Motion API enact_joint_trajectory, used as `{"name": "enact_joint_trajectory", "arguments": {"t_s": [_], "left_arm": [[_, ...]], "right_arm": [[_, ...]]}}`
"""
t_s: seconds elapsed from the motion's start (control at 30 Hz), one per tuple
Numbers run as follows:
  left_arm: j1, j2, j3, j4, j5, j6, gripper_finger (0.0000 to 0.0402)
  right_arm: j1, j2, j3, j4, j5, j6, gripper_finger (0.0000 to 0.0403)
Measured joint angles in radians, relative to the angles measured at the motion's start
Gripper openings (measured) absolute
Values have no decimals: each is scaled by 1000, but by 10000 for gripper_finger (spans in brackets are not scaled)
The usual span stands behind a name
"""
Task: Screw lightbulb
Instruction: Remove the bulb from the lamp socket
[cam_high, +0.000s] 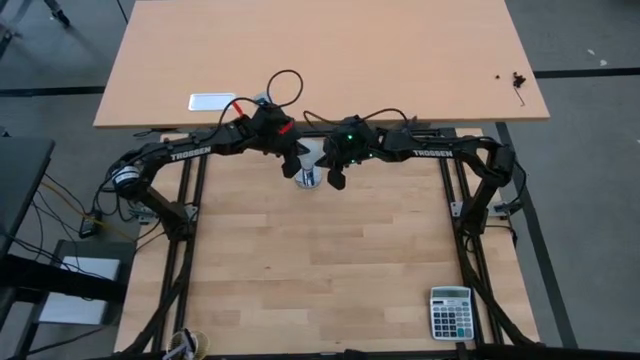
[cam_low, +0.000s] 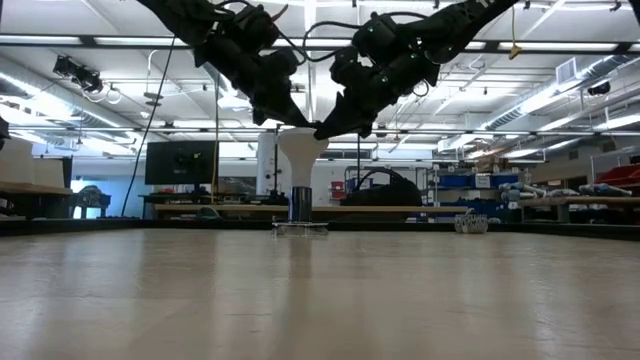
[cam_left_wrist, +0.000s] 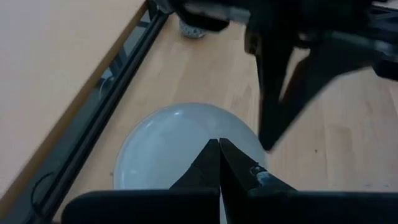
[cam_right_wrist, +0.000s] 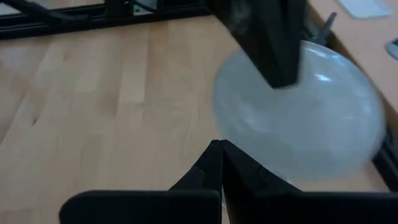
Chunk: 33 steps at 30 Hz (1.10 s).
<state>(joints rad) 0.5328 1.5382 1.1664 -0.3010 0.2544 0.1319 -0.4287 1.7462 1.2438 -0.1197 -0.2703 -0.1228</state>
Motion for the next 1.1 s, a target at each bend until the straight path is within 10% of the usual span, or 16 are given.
{"name": "enact_joint_trajectory", "arguments": {"t_s": [1.1], "left_arm": [[31, 7, 40, 33, 38, -9, 0]], "right_arm": [[-85, -27, 0, 18, 28, -4, 11]]}}
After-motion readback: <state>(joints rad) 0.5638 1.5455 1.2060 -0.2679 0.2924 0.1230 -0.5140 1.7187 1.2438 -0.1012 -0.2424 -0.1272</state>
